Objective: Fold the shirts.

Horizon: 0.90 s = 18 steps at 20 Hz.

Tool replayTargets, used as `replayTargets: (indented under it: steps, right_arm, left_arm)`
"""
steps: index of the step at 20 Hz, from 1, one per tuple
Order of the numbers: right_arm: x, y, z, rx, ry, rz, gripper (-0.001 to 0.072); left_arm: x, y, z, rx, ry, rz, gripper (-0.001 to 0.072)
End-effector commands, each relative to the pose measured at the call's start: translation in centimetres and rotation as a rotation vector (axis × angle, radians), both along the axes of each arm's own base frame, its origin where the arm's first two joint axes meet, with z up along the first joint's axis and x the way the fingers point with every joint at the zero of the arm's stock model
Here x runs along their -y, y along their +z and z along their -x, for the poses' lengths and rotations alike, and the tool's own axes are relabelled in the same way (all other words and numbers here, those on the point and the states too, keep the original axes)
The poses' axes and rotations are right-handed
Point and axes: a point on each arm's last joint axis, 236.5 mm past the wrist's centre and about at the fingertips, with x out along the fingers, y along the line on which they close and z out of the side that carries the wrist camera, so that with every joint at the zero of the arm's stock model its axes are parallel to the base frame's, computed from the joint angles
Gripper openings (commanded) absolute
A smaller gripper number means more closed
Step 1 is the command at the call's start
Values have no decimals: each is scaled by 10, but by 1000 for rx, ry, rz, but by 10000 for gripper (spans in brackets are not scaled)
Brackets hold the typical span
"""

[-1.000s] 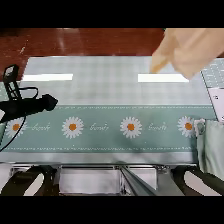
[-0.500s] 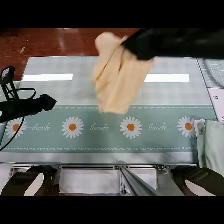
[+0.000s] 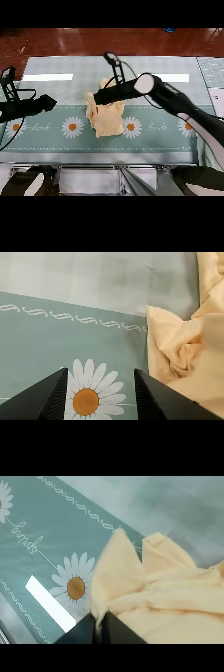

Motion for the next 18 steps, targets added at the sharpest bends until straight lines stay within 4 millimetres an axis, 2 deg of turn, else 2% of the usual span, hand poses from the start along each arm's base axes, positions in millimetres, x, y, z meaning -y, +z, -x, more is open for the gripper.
replayTargets:
  steps: [1,2,3,4,5,6,7,8,9,10,11,13,14,15,17,18]
  right_arm:
    - [-26,-42,12,-170,-12,-54,332]
    - [-29,-37,16,-139,58,-66,411]
    - [-24,-26,13,-120,96,-72,414]
    - [-11,-9,-2,-116,88,-90,414]
    - [11,14,-25,-94,57,-114,413]
    - [40,37,-52,-57,-1,-136,413]
    - [79,59,-82,-13,-93,-156,412]
    - [121,71,-105,14,-184,-153,409]
    - [169,72,-117,12,-261,-107,408]
    - [212,62,-116,-11,-312,-30,408]
    - [256,43,-108,-51,-362,67,408]
    - [316,5,-82,-158,-463,183,408]
    - [331,-11,-70,-201,-504,186,408]
    - [337,-25,-59,-232,-526,183,408]
    - [336,-53,-41,-286,-538,184,408]
    - [330,-64,-34,-308,-534,176,408]
  left_arm:
    - [7,2,0,-1,0,36,508]
    - [12,3,0,-2,-2,63,508]
    - [19,5,1,-3,-10,86,508]
    - [26,5,2,-7,-24,104,508]
    - [36,4,4,-15,-51,111,508]
    - [46,2,9,-28,-88,109,508]
    - [57,0,15,-36,-138,101,508]
    - [64,-2,20,-38,-185,83,508]
    - [67,-3,23,-40,-196,76,508]
    - [68,-5,26,-50,-181,89,508]
    - [67,-7,30,-63,-182,89,508]
    - [74,-23,51,-137,-195,126,508]
    - [86,-36,65,-192,-193,200,508]
    - [100,-47,78,-243,-187,283,508]
    - [124,-64,91,-283,-170,444,508]
    - [133,-70,98,-300,-175,502,508]
